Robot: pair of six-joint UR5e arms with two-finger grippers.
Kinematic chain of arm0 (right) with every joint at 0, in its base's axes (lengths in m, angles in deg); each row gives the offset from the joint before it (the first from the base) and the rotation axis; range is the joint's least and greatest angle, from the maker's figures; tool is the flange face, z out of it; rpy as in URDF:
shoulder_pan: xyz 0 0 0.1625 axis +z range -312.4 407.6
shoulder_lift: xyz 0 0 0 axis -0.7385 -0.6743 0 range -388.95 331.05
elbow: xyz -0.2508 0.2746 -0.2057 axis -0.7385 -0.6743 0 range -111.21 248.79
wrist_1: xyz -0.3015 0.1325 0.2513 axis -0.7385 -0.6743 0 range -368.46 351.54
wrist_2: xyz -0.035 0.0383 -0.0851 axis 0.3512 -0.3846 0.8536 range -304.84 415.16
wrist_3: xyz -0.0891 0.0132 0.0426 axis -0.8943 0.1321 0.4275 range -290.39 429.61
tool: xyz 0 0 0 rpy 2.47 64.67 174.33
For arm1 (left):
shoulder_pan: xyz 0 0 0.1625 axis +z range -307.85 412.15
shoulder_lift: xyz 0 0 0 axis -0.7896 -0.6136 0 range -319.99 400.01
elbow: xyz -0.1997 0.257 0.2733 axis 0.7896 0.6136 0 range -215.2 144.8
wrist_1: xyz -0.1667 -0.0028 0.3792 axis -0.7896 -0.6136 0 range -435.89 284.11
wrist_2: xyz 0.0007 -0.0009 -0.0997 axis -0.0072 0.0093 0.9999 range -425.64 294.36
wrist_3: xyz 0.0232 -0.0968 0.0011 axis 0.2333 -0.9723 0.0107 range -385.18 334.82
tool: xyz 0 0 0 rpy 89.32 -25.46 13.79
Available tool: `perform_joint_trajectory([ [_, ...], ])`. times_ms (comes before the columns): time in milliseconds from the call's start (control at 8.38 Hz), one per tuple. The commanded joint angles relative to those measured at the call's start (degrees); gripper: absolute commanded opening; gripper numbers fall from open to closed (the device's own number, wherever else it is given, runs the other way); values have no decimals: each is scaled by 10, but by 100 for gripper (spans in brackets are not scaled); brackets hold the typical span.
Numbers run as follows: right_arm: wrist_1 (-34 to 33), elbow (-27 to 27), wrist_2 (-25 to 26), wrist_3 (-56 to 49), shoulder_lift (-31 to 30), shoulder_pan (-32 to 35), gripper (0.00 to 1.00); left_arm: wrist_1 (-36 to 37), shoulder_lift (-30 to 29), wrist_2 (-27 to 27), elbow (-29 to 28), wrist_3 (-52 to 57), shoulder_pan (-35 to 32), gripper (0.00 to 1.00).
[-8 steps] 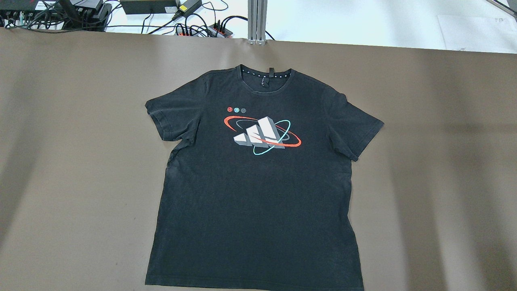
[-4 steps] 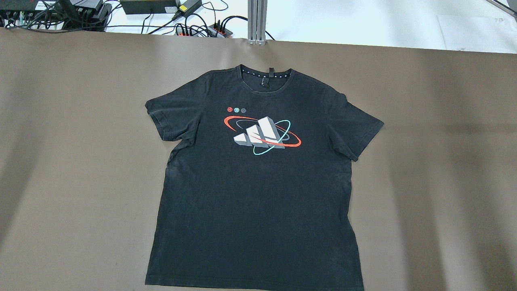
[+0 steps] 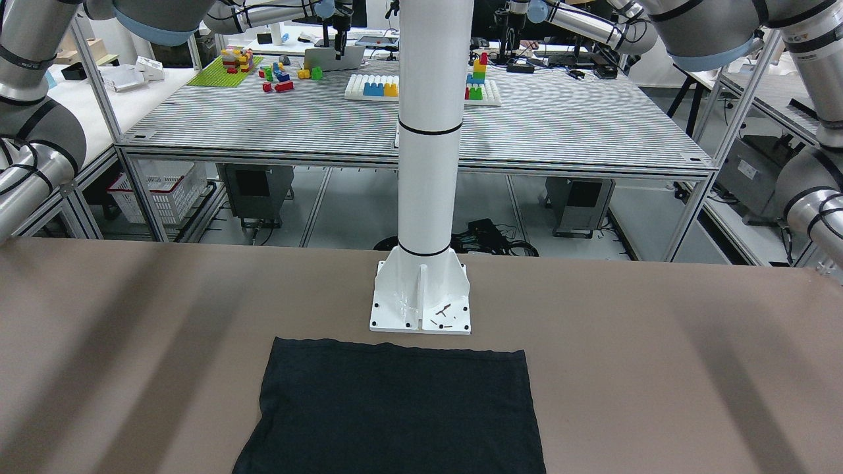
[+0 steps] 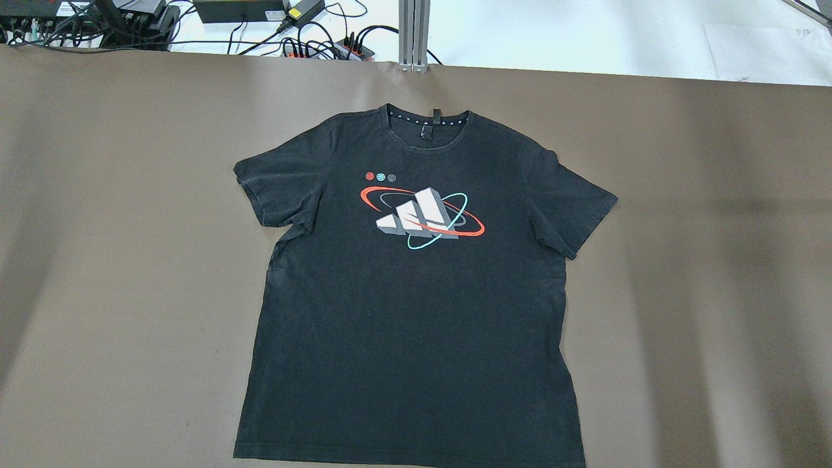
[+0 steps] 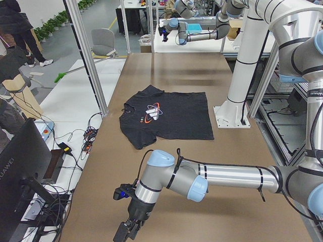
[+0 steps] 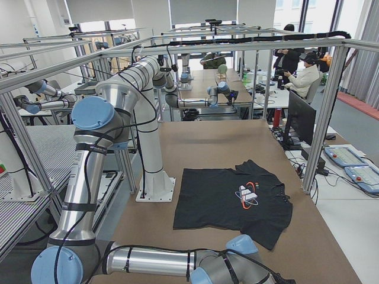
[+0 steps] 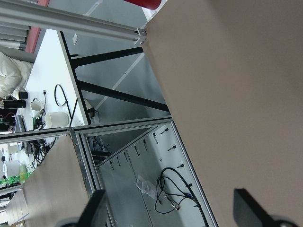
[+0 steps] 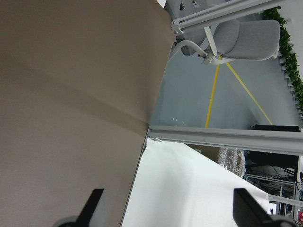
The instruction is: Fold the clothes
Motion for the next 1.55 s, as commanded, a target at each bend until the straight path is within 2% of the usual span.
perform_joint_trajectory([
  [0, 9, -3, 2, 4, 2, -1, 94, 1, -3, -2, 7, 2, 0, 95],
  [239, 12, 4, -2, 6, 8, -1, 94, -8, -4, 3, 1, 1, 0, 95],
  [358, 48, 4, -3, 10, 12, -1, 94, -26, -3, 35, -2, 1, 0, 95],
  [596, 59, -2, -10, 88, 23, -30, 94, -41, 2, 44, -9, -6, 0, 94],
  [716, 60, -3, -39, 107, 26, -43, 94, -41, 3, 65, -2, -15, -1, 94],
  [835, 60, -1, -112, 149, 36, -51, 94, -42, 9, 67, -4, -43, 0, 94],
  [954, 60, -4, -181, 234, 49, -72, 94, -42, 9, 71, 0, -59, 1, 94],
  [1074, 60, -3, -216, 312, 63, -100, 94, -42, 8, 74, 0, -72, 1, 94],
  [1193, 60, -5, -243, 369, 84, -139, 94, -41, 9, 74, -3, -72, 0, 95],
  [1431, 67, -13, -250, 495, 130, -229, 94, -41, 8, 75, 0, -72, 1, 95],
])
